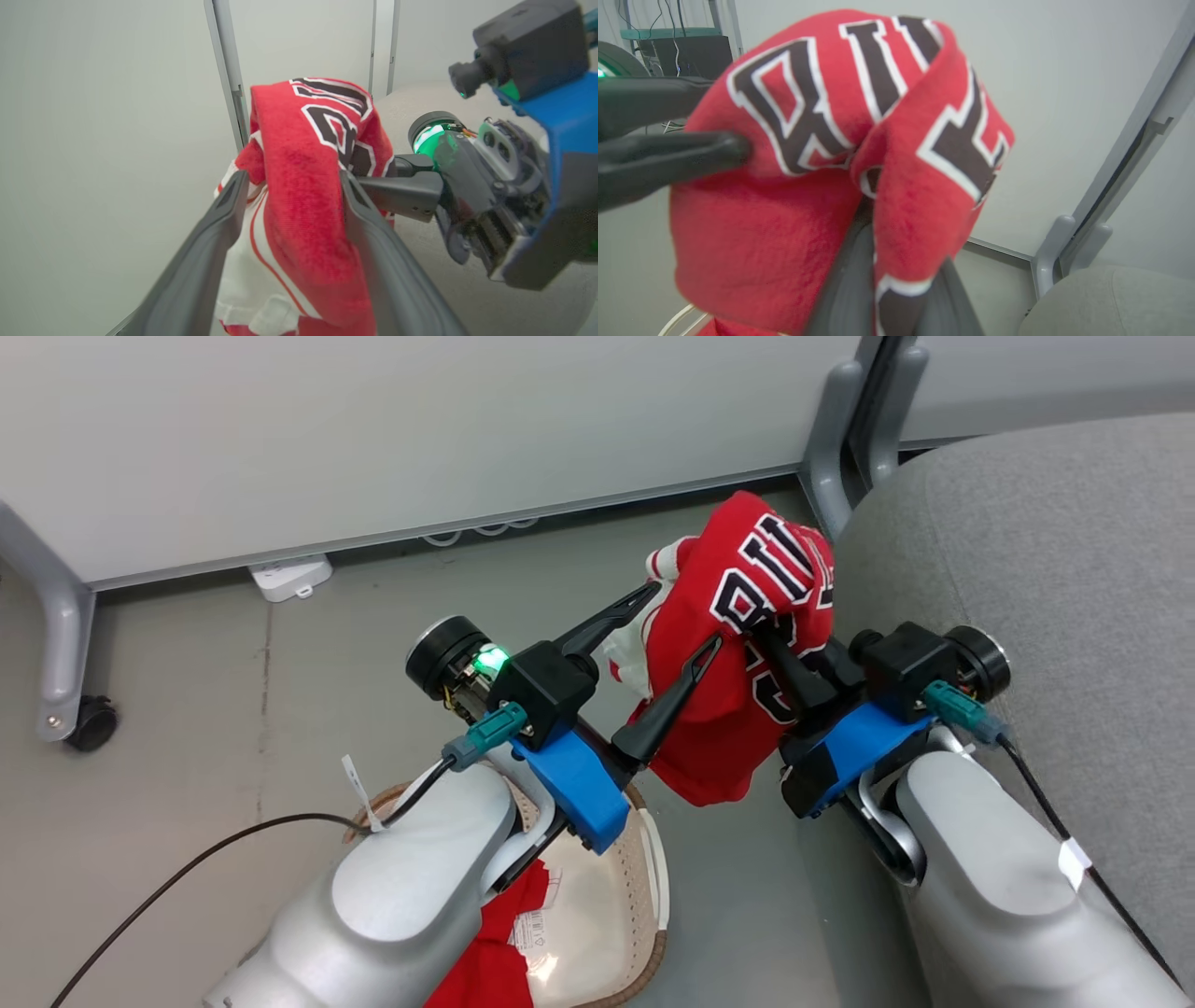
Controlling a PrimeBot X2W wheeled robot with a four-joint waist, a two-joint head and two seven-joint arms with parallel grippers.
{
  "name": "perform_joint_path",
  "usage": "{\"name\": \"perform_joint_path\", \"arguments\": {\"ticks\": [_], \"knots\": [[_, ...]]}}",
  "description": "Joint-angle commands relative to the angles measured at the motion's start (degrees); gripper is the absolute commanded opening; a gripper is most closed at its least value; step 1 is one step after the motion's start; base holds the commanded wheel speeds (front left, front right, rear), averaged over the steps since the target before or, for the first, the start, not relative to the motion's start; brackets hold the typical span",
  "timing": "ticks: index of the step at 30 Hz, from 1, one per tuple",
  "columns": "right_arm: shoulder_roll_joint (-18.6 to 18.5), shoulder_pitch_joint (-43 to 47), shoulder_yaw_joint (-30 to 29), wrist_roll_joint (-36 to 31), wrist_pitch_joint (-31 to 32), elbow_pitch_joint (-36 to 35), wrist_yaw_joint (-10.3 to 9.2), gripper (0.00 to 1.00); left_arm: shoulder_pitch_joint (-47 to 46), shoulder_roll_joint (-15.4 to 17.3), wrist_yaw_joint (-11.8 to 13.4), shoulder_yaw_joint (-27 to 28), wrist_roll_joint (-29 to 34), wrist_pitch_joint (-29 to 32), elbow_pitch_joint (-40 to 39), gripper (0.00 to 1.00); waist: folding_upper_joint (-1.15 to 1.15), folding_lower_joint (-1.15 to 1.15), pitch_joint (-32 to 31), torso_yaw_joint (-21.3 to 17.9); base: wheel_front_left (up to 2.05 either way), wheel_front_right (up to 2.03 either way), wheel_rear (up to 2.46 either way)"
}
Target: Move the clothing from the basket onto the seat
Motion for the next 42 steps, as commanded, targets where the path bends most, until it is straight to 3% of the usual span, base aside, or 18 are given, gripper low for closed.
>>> {"name": "perform_joint_path", "arguments": {"ticks": [1, 12, 25, 33, 42], "knots": [[0.00, 0.79, -1.03, -0.46, -0.06, -0.49, -0.05, 0.00, -0.55, 0.25, 0.12, -0.25, 0.11, -0.03, -0.27, 1.00, 0.00, 0.00, 0.95, -1.57, 0.00, 0.00, 0.00], [0.77, 5.47, -14.22, -2.83, -0.05, -5.27, -0.05, 0.00, -1.48, 0.21, -0.03, -2.30, 0.57, 0.72, -0.91, 1.00, 0.00, 0.00, 3.50, -9.59, 0.00, 0.00, 0.00], [2.68, 9.52, -23.11, -4.52, -0.06, -8.73, -0.05, 0.00, -2.20, 0.46, -0.44, -4.56, 0.61, 1.57, -0.83, 1.00, 0.00, 0.00, 6.32, -18.64, 0.00, 0.00, 0.00], [3.88, 11.41, -25.88, -5.01, -0.05, -10.10, -0.05, 0.00, -2.70, 0.61, -0.41, -5.57, 0.59, 1.83, -0.78, 1.00, 0.00, 0.00, 7.80, -21.42, 0.00, 0.00, 0.00], [3.84, 8.27, -28.59, -5.02, -0.05, -12.35, -0.05, 0.00, -3.84, 1.32, -0.26, -5.86, 0.66, 2.32, -1.43, 1.00, 0.00, 0.00, 9.79, -21.94, 0.00, 0.00, 0.00]]}}
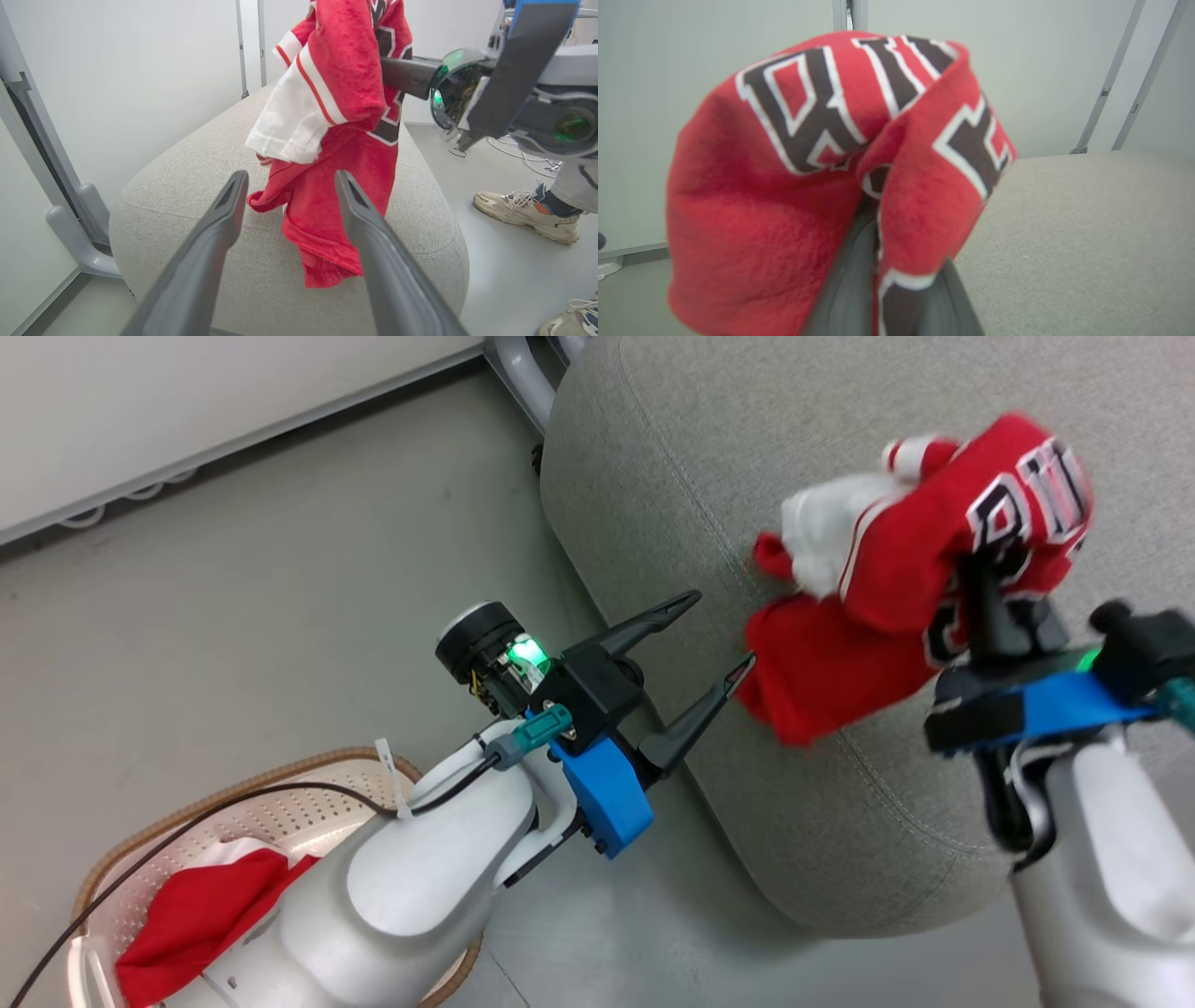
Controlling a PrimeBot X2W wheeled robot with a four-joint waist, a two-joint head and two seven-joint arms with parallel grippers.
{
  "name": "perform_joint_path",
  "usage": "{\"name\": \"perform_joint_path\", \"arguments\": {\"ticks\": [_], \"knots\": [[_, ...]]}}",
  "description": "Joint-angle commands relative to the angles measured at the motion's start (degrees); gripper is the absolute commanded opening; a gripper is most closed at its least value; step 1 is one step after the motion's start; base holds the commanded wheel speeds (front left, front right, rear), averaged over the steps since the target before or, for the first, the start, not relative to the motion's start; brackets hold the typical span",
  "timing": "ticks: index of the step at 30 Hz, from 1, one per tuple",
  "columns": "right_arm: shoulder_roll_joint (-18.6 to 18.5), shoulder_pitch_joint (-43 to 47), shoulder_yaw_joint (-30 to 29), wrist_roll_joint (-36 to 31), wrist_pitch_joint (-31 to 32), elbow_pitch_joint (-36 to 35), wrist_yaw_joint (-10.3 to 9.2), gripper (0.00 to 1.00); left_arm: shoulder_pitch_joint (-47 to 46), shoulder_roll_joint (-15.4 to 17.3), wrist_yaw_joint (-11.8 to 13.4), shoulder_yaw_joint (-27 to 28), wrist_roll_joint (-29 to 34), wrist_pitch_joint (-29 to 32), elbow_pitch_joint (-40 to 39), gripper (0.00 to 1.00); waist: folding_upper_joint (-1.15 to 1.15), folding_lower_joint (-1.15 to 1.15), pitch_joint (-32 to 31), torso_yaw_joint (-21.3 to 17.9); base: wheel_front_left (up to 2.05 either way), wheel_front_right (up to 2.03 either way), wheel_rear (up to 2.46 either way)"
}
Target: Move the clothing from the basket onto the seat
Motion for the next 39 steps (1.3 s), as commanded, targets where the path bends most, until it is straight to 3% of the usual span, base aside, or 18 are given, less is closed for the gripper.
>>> {"name": "perform_joint_path", "arguments": {"ticks": [1, 8, 14, 23, 27, 39], "knots": [[-0.30, -1.24, -0.41, -0.15, -0.07, -0.64, -0.06, 0.00, -0.62, 0.58, 0.06, -0.03, 0.19, -0.06, -0.17, 1.00, 0.00, 0.00, 0.64, 0.07, 0.00, 0.00, 0.00], [-3.85, -10.21, -5.12, -0.85, -0.07, -5.08, -0.06, 0.00, -2.67, 2.35, 0.50, -0.01, 0.94, 1.75, -2.02, 1.00, 0.00, 0.00, 6.41, 0.72, 0.00, 0.00, 0.00], [-9.79, -19.49, -13.14, -0.44, -0.07, -6.44, -0.05, 0.00, -5.64, 4.09, 0.62, -0.07, 2.02, 3.55, -4.36, 1.00, 0.00, 0.00, 13.33, 2.20, 0.00, 0.00, 0.00], [-18.13, -28.88, -23.10, 1.10, -0.05, -0.15, -0.05, 0.00, -10.71, 5.29, 0.28, -0.83, 4.16, 5.85, -7.97, 1.00, 0.00, 0.00, 23.16, 5.20, 0.00, 0.00, 0.00], [-18.51, -28.81, -24.13, -0.09, -0.06, 4.45, -0.06, 0.00, -12.24, 5.07, 0.15, -1.63, 4.77, 6.26, -8.65, 1.00, 0.00, 0.00, 25.86, 6.13, 0.00, 0.00, 0.00], [-14.12, -26.04, -24.17, -1.38, -0.06, 18.92, -0.06, 0.00, -12.97, 6.82, 0.93, -1.59, 4.49, 6.51, -9.18, 1.00, 0.00, 0.00, 29.15, 7.52, 0.00, 0.00, 0.00]]}}
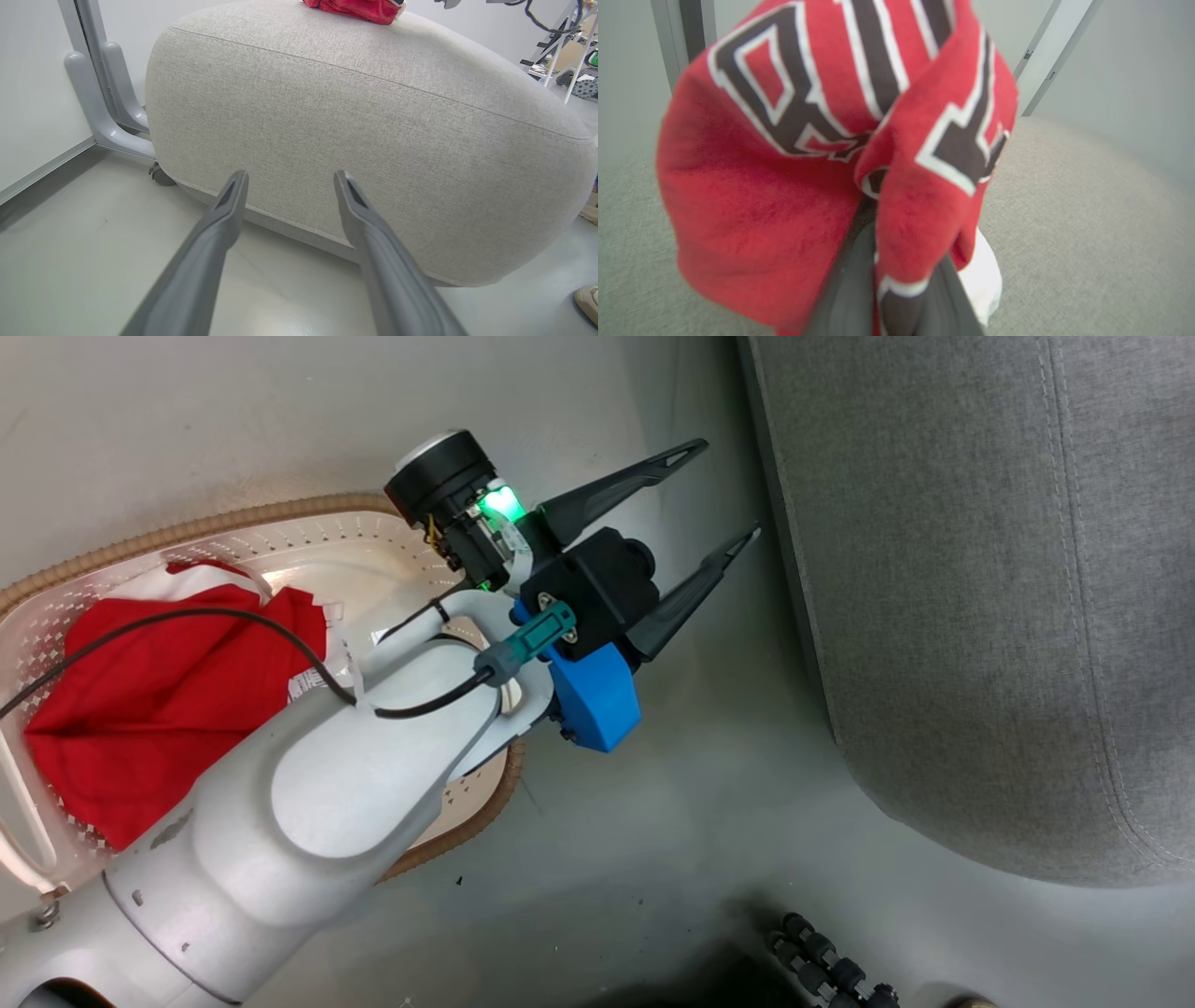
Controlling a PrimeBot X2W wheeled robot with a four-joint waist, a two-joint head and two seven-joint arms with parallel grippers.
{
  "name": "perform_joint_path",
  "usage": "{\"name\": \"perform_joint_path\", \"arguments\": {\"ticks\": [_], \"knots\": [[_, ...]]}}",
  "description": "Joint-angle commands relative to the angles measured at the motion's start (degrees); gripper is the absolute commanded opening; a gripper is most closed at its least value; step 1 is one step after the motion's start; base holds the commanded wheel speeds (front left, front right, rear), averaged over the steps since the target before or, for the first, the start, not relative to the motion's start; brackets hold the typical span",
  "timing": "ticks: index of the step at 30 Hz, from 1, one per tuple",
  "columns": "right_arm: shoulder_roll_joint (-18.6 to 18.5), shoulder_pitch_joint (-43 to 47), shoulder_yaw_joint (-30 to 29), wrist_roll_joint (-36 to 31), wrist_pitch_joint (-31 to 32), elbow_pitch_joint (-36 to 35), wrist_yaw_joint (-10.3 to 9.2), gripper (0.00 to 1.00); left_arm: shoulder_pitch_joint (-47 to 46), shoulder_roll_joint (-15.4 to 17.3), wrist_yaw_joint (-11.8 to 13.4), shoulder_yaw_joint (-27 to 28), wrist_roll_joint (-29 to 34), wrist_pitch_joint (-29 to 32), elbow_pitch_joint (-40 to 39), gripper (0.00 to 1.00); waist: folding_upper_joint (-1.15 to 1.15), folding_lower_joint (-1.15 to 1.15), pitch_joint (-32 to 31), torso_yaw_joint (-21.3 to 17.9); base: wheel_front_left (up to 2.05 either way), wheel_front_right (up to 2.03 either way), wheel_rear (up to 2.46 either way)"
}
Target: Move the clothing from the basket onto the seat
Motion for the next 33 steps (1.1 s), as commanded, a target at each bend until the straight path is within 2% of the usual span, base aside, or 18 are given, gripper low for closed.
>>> {"name": "perform_joint_path", "arguments": {"ticks": [1, 4, 5, 6, 12, 22, 33], "knots": [[0.53, 0.08, -0.06, 0.07, -0.03, 1.14, -0.06, 0.00, -0.58, 0.68, 0.38, 0.03, -0.05, 0.02, -0.32, 1.00, 0.00, -0.01, 0.24, 0.16, 0.00, 0.00, 0.00], [1.15, 0.07, -0.06, -0.13, -0.03, 1.88, -0.06, 0.00, -0.50, 1.28, 0.40, 0.11, -0.26, -0.07, -0.37, 1.00, 0.00, -0.01, 0.07, 0.14, 0.00, 0.00, 0.00], [1.30, 0.15, -0.27, -0.19, -0.03, 1.96, -0.06, 0.12, -0.43, 1.45, 0.42, 0.15, -0.34, -0.15, -0.34, 1.00, 0.00, -0.01, -0.14, 0.12, 0.00, 0.00, 0.00], [1.35, 0.43, -0.42, -0.31, -0.03, 1.94, -0.06, 1.00, -0.36, 1.58, 0.52, 0.16, -0.42, -0.32, -0.21, 1.00, 0.00, -0.01, -0.47, 0.11, 0.00, 0.00, 0.00], [2.18, 4.28, -0.68, -1.19, -0.03, -1.53, -0.06, 1.00, 1.06, 0.84, 1.24, 0.21, -1.11, -1.83, 0.48, 1.00, 0.00, -0.01, -3.92, 0.35, 0.00, 0.00, 0.00], [4.43, 17.06, 1.42, -2.98, -0.04, -7.46, -0.06, 1.00, 4.54, -0.58, 2.51, 0.93, -3.51, -5.62, 3.37, 1.00, 0.00, -0.01, -11.75, 1.86, 0.00, 0.00, 0.00], [7.08, 25.48, 6.32, -4.25, -0.03, -17.59, -0.06, 1.00, 11.16, -0.92, 6.07, 6.21, -7.11, -8.87, 5.29, 1.00, 0.00, -0.01, -21.78, 4.42, 0.00, 0.00, 0.00]]}}
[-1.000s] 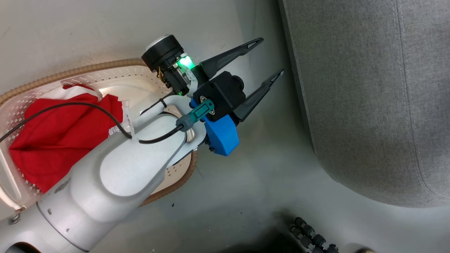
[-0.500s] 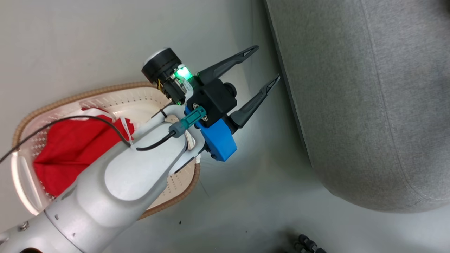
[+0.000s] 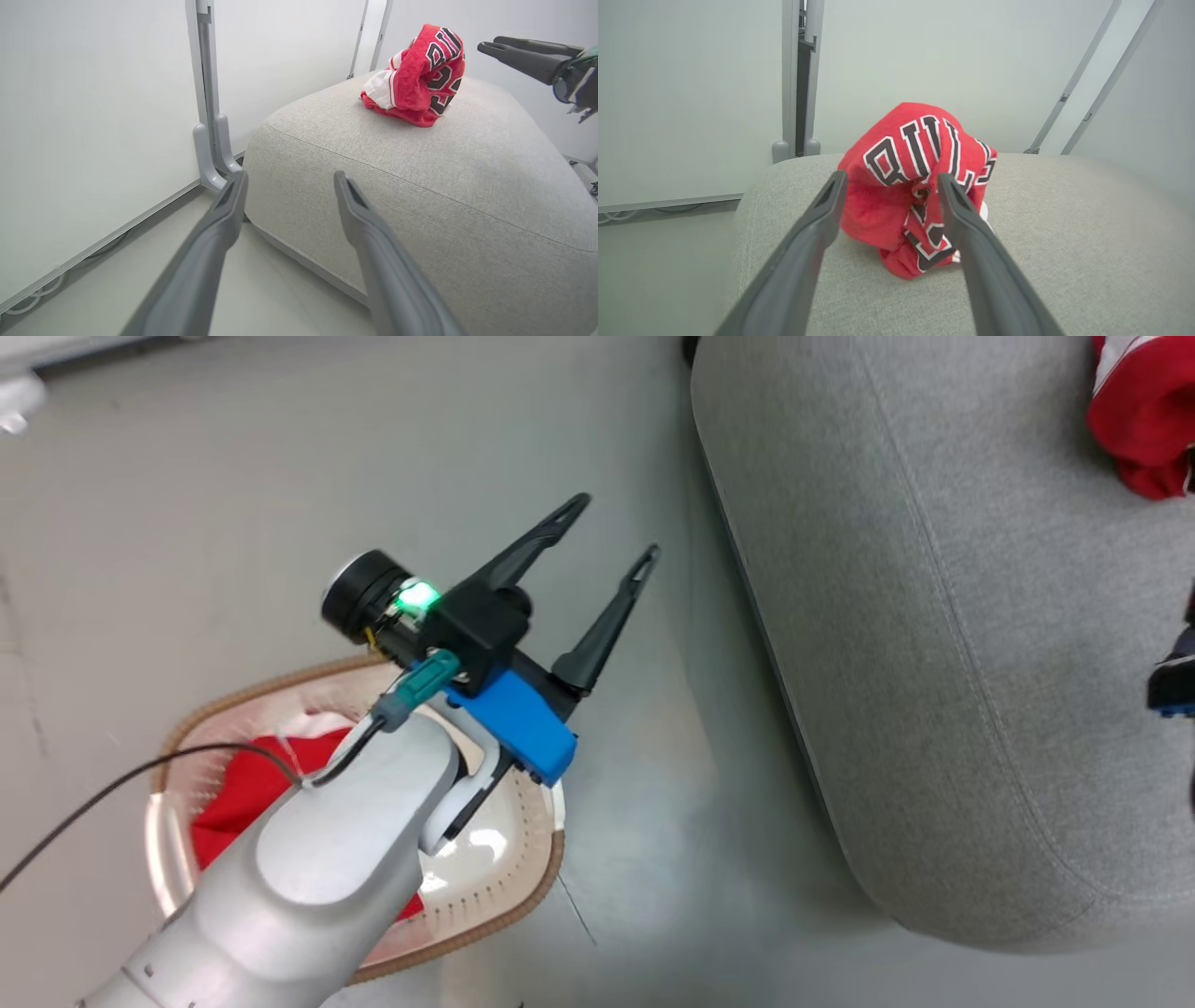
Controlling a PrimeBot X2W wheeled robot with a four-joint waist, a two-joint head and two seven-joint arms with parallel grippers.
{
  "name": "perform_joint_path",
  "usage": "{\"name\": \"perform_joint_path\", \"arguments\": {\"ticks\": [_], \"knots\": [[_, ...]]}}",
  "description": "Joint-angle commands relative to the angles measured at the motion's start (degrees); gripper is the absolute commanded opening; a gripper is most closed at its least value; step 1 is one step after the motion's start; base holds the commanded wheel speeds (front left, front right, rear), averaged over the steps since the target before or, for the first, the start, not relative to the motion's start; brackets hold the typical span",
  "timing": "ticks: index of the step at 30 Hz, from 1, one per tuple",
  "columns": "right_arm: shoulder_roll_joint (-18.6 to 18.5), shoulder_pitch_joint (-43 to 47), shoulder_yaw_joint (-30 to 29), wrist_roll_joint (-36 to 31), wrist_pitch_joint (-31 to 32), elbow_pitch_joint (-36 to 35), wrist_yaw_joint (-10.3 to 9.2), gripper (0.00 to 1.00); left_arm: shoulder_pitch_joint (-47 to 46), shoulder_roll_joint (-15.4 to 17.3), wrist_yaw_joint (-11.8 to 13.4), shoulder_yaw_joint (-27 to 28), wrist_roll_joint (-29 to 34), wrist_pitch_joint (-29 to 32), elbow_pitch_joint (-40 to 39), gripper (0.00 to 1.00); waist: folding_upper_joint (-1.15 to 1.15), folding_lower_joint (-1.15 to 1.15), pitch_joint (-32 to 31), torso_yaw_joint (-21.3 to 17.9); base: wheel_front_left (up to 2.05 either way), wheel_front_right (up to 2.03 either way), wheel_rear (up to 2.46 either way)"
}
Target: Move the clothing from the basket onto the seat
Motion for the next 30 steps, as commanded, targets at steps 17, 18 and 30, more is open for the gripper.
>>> {"name": "perform_joint_path", "arguments": {"ticks": [17, 18, 30], "knots": [[4.32, 7.67, 15.60, 0.10, -0.04, -9.79, -0.06, 1.00, 19.74, -0.22, 3.39, 25.33, 5.10, -0.42, -9.97, 1.00, 0.00, 0.01, -15.43, 10.12, 0.00, 0.00, 0.00], [4.56, 8.19, 16.25, 0.16, -0.04, -9.65, -0.06, 1.00, 20.97, -0.62, 3.15, 26.66, 5.64, -0.42, -10.13, 1.00, 0.00, 0.01, -16.05, 10.60, 0.00, 0.00, 0.00], [8.60, 15.91, 19.65, 1.49, -0.04, -8.12, -0.06, 1.00, 33.68, -5.48, -0.79, 38.98, 11.29, -0.43, -10.51, 1.00, 0.00, 0.01, -22.19, 13.87, 0.00, 0.00, 0.00]]}}
